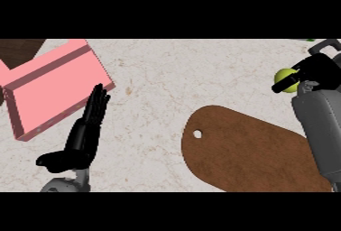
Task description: Pick the pear from the cutting board and place it in the pot
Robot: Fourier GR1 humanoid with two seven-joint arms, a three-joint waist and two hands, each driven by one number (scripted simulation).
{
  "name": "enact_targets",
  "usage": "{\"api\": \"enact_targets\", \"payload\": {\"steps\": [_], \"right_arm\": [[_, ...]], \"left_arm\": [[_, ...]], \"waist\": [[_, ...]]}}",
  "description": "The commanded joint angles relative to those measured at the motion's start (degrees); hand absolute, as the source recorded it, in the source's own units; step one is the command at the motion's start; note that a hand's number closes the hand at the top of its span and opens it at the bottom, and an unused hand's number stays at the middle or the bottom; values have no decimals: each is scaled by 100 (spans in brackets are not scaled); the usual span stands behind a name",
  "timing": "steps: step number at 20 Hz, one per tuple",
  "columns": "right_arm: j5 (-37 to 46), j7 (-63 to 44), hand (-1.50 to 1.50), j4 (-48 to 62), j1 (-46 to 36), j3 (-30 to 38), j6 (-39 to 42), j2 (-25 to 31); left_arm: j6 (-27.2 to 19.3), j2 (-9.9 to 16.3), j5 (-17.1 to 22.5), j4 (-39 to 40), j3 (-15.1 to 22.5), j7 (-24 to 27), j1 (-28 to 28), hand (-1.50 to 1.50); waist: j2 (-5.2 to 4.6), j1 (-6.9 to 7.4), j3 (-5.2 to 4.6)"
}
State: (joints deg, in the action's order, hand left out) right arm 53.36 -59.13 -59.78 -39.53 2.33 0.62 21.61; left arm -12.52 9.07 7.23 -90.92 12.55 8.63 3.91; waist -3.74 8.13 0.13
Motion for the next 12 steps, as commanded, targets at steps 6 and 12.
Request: {"api": "enact_targets", "payload": {"steps": [6,12], "right_arm": [[1424,-516,150,1490,-1504,59,-901,749],[2222,-1021,150,2354,-2257,70,-886,1025]], "left_arm": [[56,-67,-75,79,141,-126,313,0],[-54,-253,-200,247,292,-117,386,0]], "waist": [[-44,301,-8],[-56,287,-17]]}}
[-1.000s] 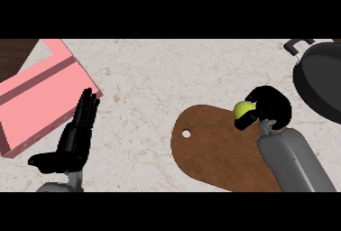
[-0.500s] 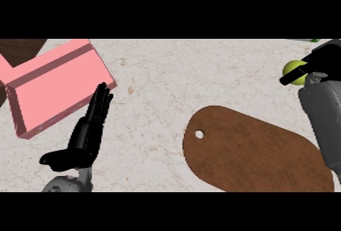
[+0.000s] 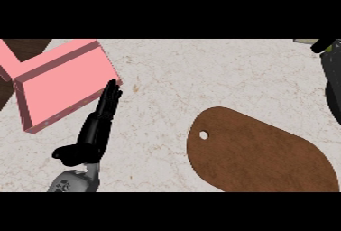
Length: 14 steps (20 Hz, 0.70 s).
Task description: Pick the pear from the cutting board and place it in the pot
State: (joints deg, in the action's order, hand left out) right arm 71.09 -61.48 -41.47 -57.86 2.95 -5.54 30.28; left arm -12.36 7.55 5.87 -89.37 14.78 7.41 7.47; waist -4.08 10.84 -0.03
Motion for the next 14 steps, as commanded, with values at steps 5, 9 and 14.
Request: {"api": "enact_targets", "payload": {"steps": [5,9,14], "right_arm": [[968,-1302,150,1079,-803,83,-458,53],[1217,-1463,150,1426,-939,272,-683,181],[1453,-1512,150,1868,-1038,493,-778,395]], "left_arm": [[-15,-35,23,131,-79,-96,186,0],[-66,-13,49,207,-215,60,52,0],[-72,-31,-34,269,-128,142,-111,0]], "waist": [[41,-105,2],[57,-164,5],[106,-337,10]]}}
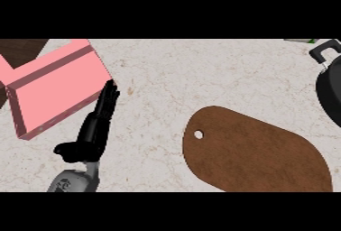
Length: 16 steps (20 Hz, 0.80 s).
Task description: Pick the pear from the cutting board and place it in the pot
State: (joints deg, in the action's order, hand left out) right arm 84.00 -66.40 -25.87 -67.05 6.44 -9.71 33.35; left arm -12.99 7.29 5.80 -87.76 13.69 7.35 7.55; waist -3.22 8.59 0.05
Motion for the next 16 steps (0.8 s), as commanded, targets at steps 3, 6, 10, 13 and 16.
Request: {"api": "enact_targets", "payload": {"steps": [3,6,10,13,16], "right_arm": [[295,-1160,150,468,-42,222,-614,-79],[395,-1181,150,661,91,350,-758,47],[378,-990,150,825,297,605,-1004,201],[264,-745,150,851,274,837,-1095,286],[-56,-421,150,954,651,1235,-1535,218]], "left_arm": [[-71,21,-20,12,-69,46,-217,0],[-225,-76,-92,-142,-25,-73,-158,0],[-102,99,-25,-139,-159,93,-465,0],[-94,144,43,-148,-273,49,-534,0],[-153,81,53,-162,-296,-105,-379,0]], "waist": [[95,-231,6],[122,-309,12],[151,-390,12],[187,-460,10],[182,-532,19]]}}
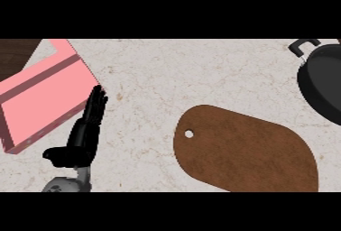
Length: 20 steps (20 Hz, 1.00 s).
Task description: Pick the pear from the cutting board and place it in the pot
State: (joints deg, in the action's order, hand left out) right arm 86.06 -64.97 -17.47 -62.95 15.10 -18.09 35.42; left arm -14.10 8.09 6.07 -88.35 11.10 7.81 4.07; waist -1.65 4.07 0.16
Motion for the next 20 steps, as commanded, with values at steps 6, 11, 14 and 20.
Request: {"api": "enact_targets", "payload": {"steps": [6,11,14,20], "right_arm": [[-641,29,150,441,360,865,-569,264],[-1089,-209,150,674,912,1439,-935,137],[-1271,-462,-150,749,919,1675,-991,39],[-1692,1040,-150,170,1169,1991,-2230,-142]], "left_arm": [[28,26,63,-12,-148,-55,-42,0],[11,-57,-12,104,-102,193,-116,0],[-152,-208,-136,-70,87,-98,-3,0],[-88,-175,-86,-41,-24,41,-121,0]], "waist": [[34,-121,1],[9,-151,5],[22,-130,10],[54,-160,11]]}}
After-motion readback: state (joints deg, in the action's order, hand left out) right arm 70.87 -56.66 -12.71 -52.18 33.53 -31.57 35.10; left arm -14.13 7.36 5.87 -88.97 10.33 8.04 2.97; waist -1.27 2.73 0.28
